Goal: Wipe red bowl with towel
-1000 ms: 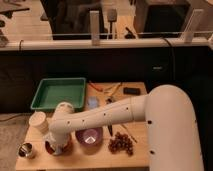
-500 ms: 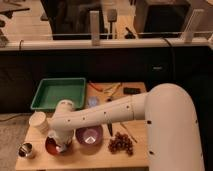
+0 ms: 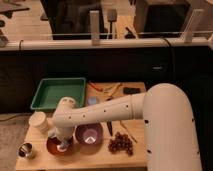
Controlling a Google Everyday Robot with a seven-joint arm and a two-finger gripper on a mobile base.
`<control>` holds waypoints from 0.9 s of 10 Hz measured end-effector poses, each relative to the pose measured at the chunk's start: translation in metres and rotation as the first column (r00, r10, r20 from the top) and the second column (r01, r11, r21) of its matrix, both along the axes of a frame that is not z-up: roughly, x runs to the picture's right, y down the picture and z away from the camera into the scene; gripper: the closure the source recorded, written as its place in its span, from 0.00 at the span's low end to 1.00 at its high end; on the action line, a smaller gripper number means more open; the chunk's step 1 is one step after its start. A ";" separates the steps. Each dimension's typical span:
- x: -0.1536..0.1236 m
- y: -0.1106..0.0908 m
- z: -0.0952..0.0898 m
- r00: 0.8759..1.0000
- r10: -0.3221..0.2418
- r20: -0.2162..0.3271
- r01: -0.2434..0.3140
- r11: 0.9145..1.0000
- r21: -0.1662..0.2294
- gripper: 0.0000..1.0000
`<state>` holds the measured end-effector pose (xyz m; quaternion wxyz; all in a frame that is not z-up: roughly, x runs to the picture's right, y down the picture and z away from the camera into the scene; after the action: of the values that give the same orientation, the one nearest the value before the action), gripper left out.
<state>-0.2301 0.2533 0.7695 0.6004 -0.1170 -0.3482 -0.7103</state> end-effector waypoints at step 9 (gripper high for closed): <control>-0.025 0.022 -0.019 0.995 0.001 0.100 0.006 0.998 -0.069 1.00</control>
<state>-0.2553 0.2753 0.7505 0.5770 -0.1026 -0.4020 -0.7035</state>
